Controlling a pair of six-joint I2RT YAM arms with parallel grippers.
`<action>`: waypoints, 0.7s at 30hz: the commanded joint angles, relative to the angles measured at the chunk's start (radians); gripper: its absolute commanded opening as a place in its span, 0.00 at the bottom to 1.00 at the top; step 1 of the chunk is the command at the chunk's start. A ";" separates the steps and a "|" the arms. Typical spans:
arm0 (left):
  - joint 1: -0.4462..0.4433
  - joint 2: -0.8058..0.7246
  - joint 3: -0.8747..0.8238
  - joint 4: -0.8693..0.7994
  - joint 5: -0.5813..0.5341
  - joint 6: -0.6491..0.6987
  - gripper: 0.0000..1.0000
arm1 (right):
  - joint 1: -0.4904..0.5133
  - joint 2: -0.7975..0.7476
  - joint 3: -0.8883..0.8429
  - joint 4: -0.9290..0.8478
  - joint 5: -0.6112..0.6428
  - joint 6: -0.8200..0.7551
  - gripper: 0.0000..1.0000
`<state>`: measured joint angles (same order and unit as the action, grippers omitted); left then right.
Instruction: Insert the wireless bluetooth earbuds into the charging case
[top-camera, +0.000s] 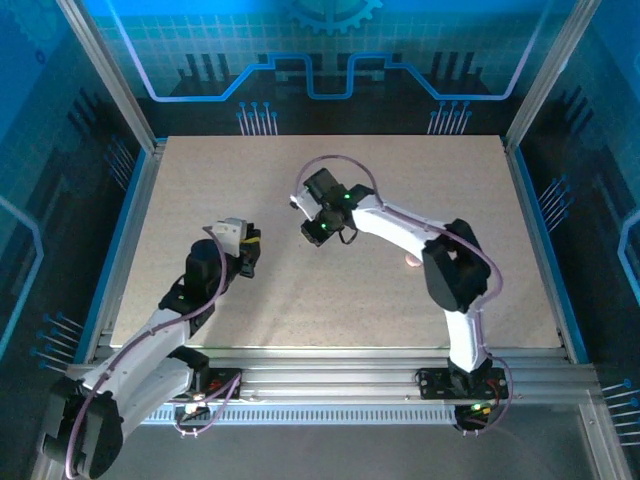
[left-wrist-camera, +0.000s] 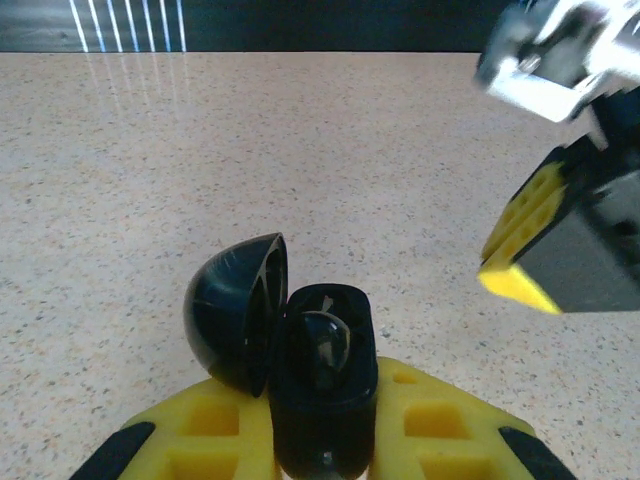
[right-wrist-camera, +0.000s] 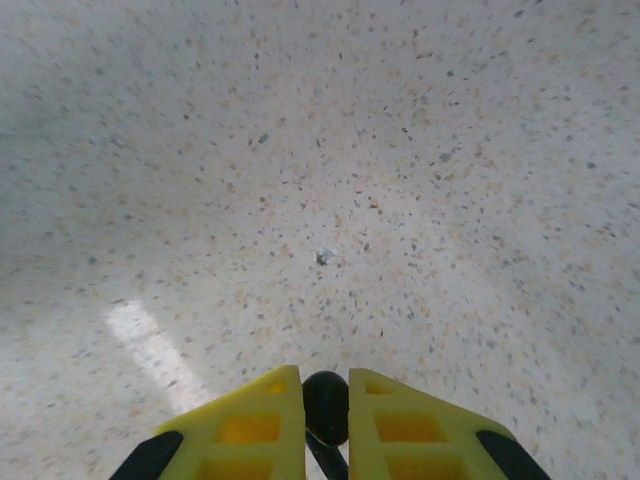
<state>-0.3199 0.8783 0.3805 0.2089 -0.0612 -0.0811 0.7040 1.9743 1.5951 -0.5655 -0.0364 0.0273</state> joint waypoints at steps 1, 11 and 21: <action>-0.031 0.046 0.037 0.100 0.052 -0.017 0.03 | -0.025 -0.128 -0.107 0.139 -0.057 0.086 0.13; -0.136 0.238 0.095 0.301 0.118 -0.035 0.02 | -0.060 -0.468 -0.406 0.400 -0.108 0.218 0.13; -0.233 0.394 0.160 0.464 0.135 -0.083 0.02 | -0.075 -0.679 -0.564 0.571 -0.149 0.260 0.14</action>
<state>-0.5308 1.2491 0.5026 0.5701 0.0467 -0.1345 0.6392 1.3415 1.0645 -0.0952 -0.1524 0.2573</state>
